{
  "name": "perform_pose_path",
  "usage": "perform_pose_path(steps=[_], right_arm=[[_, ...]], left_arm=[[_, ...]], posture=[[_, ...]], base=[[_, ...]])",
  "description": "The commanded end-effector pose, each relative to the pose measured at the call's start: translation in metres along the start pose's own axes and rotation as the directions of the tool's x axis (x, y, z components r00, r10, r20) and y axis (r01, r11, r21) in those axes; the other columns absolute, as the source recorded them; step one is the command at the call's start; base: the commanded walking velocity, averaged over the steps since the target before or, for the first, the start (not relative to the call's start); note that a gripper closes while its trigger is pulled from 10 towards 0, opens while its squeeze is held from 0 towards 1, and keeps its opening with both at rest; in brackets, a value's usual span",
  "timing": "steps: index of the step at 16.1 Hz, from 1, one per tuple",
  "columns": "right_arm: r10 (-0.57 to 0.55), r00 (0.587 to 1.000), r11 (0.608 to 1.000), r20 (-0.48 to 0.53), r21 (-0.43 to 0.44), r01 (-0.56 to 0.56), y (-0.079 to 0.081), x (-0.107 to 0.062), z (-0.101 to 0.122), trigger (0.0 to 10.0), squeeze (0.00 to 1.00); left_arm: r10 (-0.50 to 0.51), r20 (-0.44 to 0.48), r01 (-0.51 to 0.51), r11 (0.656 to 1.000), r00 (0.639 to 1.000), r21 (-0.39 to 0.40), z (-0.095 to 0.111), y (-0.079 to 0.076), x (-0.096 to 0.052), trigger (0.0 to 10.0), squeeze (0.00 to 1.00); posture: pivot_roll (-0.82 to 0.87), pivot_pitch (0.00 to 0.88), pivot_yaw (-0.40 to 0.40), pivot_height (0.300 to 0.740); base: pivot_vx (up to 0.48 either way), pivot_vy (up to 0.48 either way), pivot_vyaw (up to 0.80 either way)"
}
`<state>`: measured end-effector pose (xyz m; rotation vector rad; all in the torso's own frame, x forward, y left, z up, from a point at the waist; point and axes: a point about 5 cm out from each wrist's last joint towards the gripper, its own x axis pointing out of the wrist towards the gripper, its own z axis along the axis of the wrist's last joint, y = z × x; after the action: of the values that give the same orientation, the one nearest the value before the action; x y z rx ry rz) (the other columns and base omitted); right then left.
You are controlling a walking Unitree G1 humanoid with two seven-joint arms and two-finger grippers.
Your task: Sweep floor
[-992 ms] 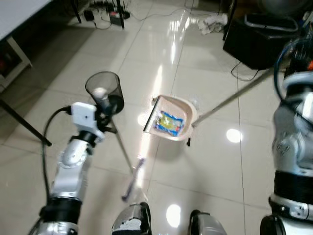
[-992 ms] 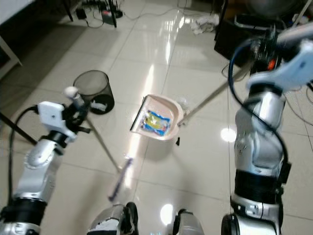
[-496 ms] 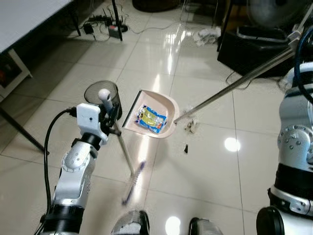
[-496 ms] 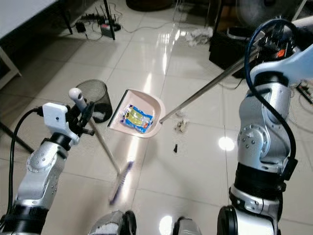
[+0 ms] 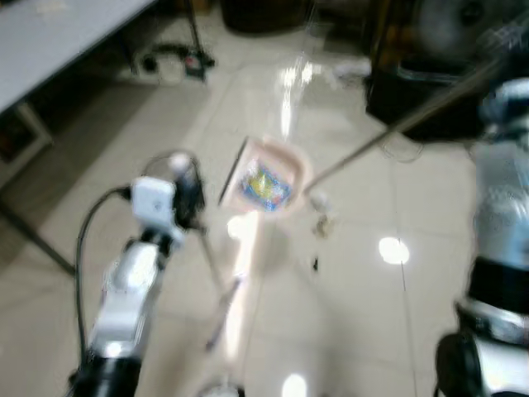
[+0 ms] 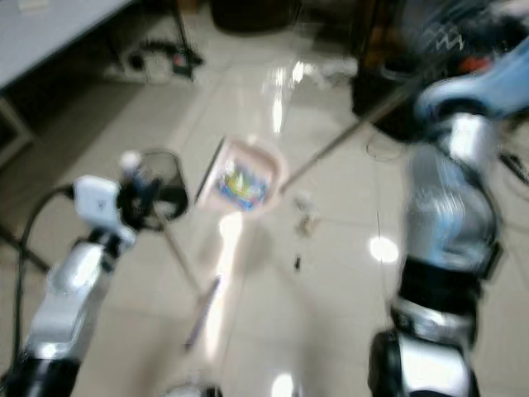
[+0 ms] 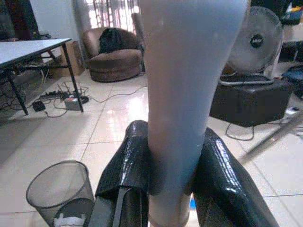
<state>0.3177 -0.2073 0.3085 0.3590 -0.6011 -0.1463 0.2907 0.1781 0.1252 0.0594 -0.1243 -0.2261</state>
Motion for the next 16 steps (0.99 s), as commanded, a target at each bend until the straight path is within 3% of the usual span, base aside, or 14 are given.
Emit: perform_pose_path(steps=[1, 6, 12, 16], right_arm=[[-0.007, 0.998, 1.000, 0.059, 0.030, 0.005, -0.002, 0.004, 0.015, 10.0, 0.00], [-0.007, 0.998, 0.999, 0.070, 0.053, 0.004, 0.000, 0.008, 0.016, 10.0, 0.00], [-0.016, 0.998, 0.998, 0.054, 0.055, 0.013, -0.001, 0.010, 0.011, 10.0, 0.00], [-0.017, 0.999, 0.998, 0.046, 0.058, 0.014, -0.001, 0.010, 0.008, 10.0, 0.00]], left_arm=[[-0.016, 0.040, 0.016, 1.000, 0.999, 0.004, 0.009, -0.006, 0.004, 10.0, 0.00], [-0.008, 0.028, 0.008, 1.000, 1.000, 0.000, 0.008, -0.007, 0.001, 10.0, 0.00], [0.002, 0.012, -0.002, 1.000, 1.000, 0.001, 0.005, -0.007, -0.004, 10.0, 0.00], [0.008, 0.021, -0.007, 1.000, 1.000, -0.023, 0.006, -0.016, 0.000, 10.0, 0.00]], posture=[[-0.03, 0.074, 0.047, 0.740], [-0.03, 0.080, 0.043, 0.740], [-0.03, 0.091, 0.041, 0.740], [-0.02, 0.089, 0.041, 0.740]], base=[[0.401, 0.000, 0.00], [0.402, 0.000, 0.40], [0.401, 0.000, 0.00], [0.421, 0.000, 0.00]])
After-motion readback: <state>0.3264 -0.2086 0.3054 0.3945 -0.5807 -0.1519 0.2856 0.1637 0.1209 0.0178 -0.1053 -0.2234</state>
